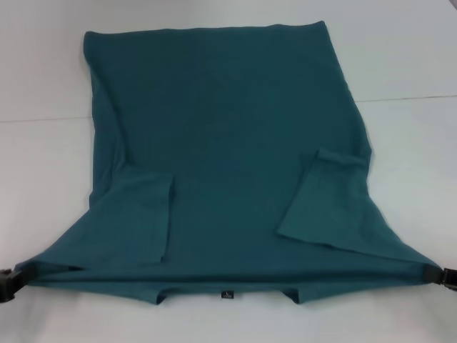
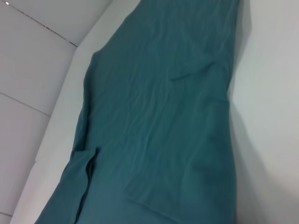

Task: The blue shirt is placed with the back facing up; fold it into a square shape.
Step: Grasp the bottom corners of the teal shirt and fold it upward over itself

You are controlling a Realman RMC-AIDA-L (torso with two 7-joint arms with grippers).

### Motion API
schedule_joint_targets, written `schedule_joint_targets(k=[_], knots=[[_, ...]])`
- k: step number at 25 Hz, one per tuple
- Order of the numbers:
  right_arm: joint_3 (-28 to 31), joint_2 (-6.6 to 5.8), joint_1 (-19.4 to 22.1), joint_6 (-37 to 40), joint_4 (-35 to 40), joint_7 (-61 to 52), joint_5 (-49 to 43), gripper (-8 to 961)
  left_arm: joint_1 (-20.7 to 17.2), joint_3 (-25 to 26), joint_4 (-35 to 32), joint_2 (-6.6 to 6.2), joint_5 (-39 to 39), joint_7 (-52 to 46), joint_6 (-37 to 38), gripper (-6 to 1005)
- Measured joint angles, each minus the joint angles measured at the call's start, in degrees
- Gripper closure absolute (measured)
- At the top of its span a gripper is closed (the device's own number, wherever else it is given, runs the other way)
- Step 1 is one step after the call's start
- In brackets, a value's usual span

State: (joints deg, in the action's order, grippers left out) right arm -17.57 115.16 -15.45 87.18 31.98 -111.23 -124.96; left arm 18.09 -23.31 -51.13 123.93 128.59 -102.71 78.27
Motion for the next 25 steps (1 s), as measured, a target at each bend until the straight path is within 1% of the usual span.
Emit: schedule_joint_targets(k=[5,13,20,25], knots=[[1.0,0.05,1.2,2.1,-0.1,3.3,0.0,915,-1.0,3.0,-0.4,-0.02,0.0,1.1,4.8,968],[1.1,0.23,4.0,8.6,-0.2,10.7,-0.4,915,-2.2,6.4,-0.6,-0.25,0.0,2.4,12.9,968],[1.4,0.03,7.2,11.4,-0.2,12.9,-0.3,916,-4.1,8.2,-0.6,-0.2,0.1,2.9,17.3,968],[2.9,-0.06,8.9,12.7,-0.2,14.0,-0.4,915,-5.4,9.8,-1.1,-0.25,0.2,3.0,21.6,968]])
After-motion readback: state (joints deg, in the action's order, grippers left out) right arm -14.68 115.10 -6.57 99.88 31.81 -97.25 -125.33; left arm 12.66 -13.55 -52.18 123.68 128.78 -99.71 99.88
